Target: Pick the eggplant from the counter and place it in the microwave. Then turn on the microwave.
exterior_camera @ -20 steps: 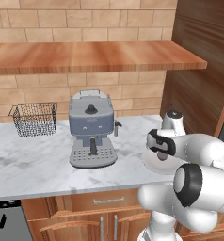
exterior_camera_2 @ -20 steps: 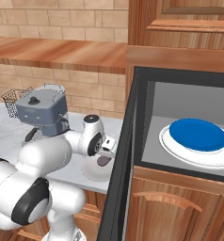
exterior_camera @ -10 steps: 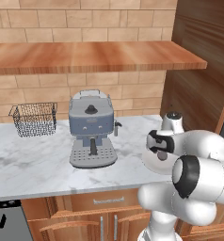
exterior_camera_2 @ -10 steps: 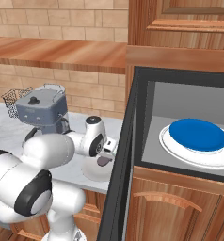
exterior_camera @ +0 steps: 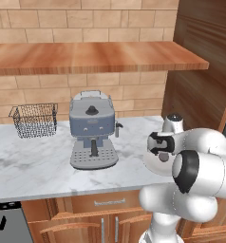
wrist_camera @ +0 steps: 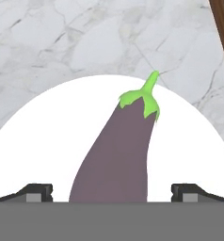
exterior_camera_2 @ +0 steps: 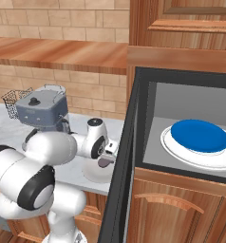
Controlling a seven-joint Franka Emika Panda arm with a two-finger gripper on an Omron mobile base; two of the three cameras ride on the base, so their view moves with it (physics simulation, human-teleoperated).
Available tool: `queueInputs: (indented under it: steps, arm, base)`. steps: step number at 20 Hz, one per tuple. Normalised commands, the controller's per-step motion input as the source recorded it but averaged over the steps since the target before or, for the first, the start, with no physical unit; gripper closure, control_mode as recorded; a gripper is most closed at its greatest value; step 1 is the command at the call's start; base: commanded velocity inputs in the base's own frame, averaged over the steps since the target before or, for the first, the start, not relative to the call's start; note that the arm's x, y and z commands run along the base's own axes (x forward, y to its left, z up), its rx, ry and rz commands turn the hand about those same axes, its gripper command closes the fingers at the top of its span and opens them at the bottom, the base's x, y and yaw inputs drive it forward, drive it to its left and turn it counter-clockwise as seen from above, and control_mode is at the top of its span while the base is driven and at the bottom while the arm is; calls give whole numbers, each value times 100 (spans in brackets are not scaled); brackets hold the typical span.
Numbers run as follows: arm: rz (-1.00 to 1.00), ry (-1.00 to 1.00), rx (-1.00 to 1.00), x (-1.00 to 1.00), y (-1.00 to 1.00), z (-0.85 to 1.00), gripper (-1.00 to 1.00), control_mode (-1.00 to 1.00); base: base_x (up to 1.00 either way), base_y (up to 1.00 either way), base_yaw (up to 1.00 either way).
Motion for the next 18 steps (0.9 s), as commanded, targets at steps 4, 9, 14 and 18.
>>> queueInputs:
  steps: [4, 9, 14, 18]
  arm:
    - [0, 1, 0, 6, -2, -8, -100, -100]
    - [0, 0, 0, 1, 0, -7, -100, -100]
    - [0, 0, 0, 0, 0, -7, 100, -100]
    - [0, 0, 0, 0, 0, 0, 100, -100]
  base:
    - [0, 0, 0]
    - [0, 0, 0]
    - [0, 0, 0]
    - [0, 0, 0]
